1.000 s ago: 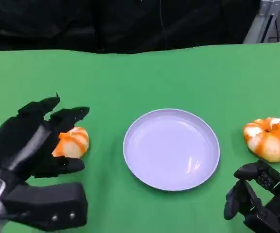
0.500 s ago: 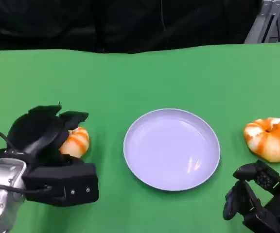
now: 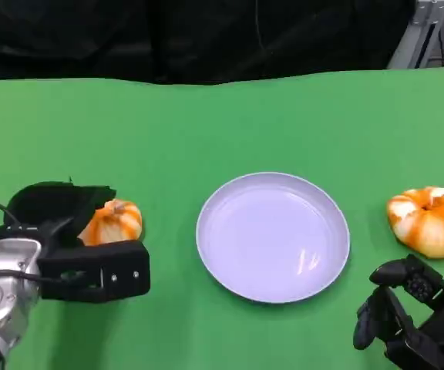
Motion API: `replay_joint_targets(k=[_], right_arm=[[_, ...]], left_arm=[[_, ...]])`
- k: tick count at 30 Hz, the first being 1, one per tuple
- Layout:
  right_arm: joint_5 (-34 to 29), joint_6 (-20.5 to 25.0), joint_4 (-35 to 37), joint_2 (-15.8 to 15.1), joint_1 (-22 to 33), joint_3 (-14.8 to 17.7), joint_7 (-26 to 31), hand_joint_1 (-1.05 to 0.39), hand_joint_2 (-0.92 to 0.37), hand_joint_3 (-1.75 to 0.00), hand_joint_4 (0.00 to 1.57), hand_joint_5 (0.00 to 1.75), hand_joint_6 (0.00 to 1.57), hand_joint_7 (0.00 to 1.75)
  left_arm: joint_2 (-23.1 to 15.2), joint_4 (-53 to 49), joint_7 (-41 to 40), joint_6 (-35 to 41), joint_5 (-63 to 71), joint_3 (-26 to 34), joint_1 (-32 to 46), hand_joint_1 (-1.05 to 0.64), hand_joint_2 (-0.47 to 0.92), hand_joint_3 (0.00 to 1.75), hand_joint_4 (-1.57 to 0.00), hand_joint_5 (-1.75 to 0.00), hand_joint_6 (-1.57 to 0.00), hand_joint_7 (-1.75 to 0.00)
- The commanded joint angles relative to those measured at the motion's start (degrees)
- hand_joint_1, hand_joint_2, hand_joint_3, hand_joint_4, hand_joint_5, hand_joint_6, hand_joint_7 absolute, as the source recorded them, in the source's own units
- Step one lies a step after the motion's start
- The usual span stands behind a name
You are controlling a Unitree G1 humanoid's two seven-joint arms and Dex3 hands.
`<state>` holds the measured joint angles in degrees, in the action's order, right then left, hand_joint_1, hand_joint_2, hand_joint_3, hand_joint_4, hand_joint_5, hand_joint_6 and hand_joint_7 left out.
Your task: Grasp the bread from the table and place it into the plate.
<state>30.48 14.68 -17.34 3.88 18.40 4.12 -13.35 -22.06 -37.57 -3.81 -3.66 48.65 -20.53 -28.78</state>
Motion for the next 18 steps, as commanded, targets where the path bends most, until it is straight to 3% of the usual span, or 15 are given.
replay_joint_targets(k=[1, 18], right_arm=[[0.4, -0.8, -0.3, -0.6, 0.4, 0.7, -0.6, -0.16, -0.56, -1.08, 0.84, 1.75, 0.83, 1.42], [0.4, 0.0, 0.4, -0.6, -0.2, 0.9, -0.9, -0.15, -0.59, -1.01, 0.84, 1.73, 0.82, 1.4]], left_arm=[[-0.2, -4.1, -2.2, -0.5, -1.2, -1.1, -1.7, -0.95, 0.92, 0.19, -0.37, -0.02, -0.46, 0.0], [4.7, -18.4, -8.0, -4.0, -4.7, -5.6, -6.6, -0.9, 0.92, 0.24, -0.39, -0.02, -0.48, 0.0]])
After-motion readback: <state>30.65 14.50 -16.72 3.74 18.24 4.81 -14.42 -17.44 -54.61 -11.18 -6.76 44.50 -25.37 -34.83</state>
